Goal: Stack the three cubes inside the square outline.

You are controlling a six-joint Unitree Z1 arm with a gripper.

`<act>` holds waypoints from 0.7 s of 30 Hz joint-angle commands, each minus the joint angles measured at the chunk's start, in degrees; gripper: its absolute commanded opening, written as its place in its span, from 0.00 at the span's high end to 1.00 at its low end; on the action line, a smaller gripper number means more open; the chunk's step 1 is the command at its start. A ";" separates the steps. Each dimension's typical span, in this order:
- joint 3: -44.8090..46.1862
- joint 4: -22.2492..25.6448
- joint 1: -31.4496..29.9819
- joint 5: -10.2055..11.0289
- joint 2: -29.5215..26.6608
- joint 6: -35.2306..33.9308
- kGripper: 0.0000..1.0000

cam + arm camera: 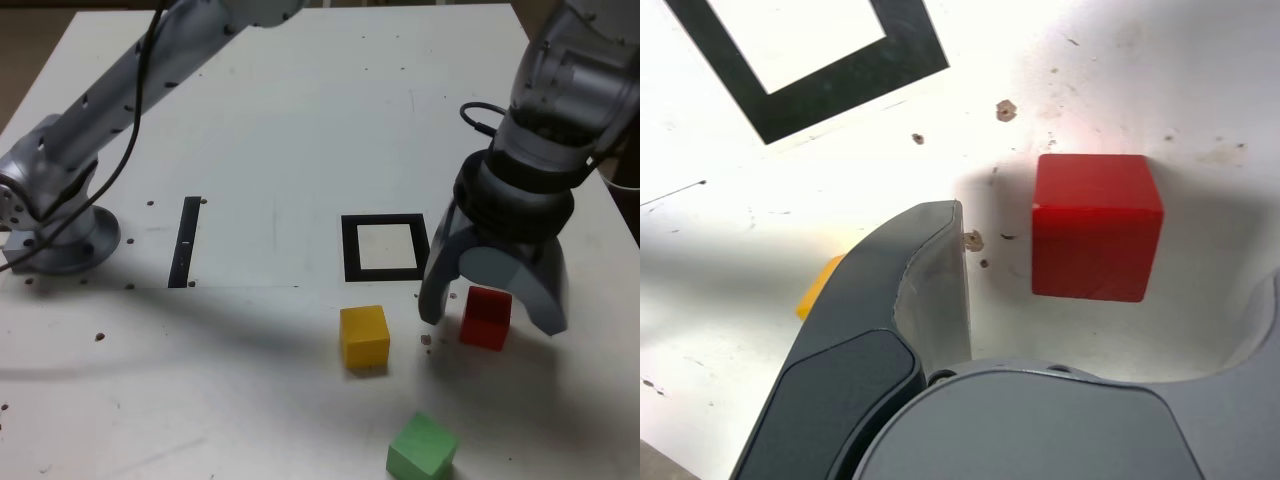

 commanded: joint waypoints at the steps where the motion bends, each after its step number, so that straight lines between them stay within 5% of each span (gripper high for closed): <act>1: -0.84 0.52 -0.01 -0.21 0.97 0.21 0.03; 12: -2.59 0.77 0.49 -0.37 3.55 0.86 0.11; 21: -2.66 0.77 0.82 0.94 3.91 1.00 0.45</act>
